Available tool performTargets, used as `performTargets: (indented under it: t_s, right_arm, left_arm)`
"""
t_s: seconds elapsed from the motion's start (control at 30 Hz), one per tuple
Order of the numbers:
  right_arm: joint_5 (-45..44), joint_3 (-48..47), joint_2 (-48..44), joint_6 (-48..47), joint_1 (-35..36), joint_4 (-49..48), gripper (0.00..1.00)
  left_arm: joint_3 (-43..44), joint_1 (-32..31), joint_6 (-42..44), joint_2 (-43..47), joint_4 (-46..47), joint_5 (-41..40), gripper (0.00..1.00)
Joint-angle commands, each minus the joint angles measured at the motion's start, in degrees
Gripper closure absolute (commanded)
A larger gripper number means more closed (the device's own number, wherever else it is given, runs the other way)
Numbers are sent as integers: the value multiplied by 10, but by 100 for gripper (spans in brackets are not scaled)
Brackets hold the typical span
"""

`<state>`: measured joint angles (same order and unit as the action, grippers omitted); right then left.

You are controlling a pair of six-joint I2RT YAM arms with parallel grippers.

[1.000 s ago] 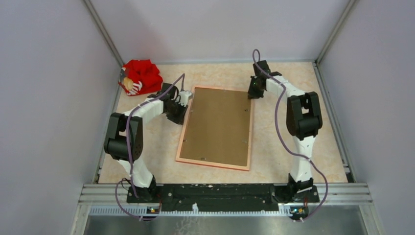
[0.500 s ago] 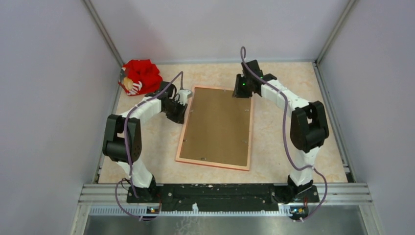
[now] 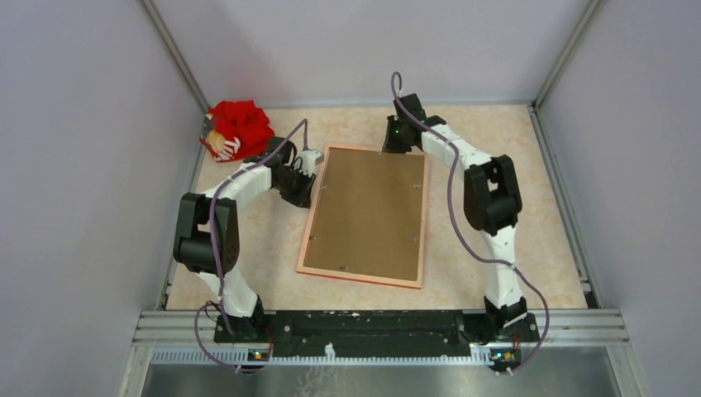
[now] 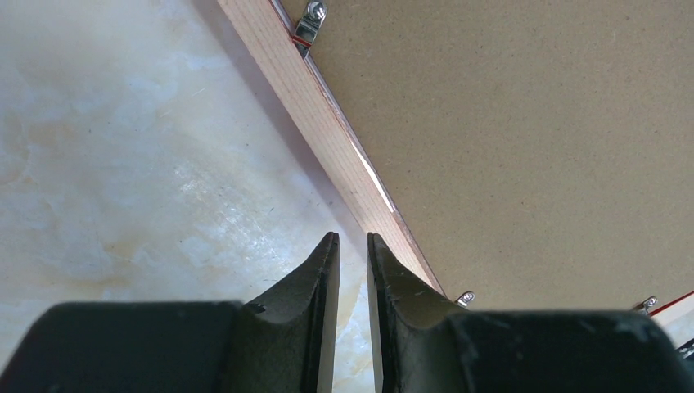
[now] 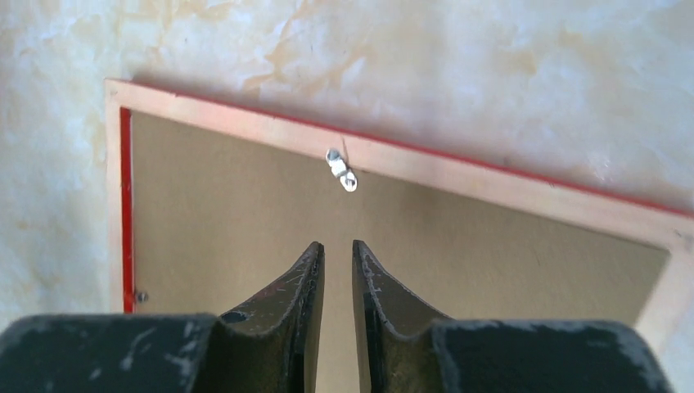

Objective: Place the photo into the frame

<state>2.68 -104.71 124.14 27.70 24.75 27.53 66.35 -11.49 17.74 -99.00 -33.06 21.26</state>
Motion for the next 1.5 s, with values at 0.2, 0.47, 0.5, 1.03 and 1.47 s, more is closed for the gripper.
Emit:
performTargets:
  t_s: [0.2,0.47,0.5,1.03,1.47]
  right_arm:
    - [23,-146,114,30,-7,10,79]
    - [19,-156,124,39,-12,3,79]
    - [23,-155,126,41,-14,1,78]
    - [62,-165,160,60,-22,-2,78]
    - [90,-152,158,75,-22,-14,79]
  left_arm:
    - [5,3,7,4,18,17,75]
    - [-1,5,10,6,24,19,75]
    - [-2,5,9,6,24,20,75]
    - [-9,10,12,7,28,23,75]
    - [-14,12,16,9,32,19,75]
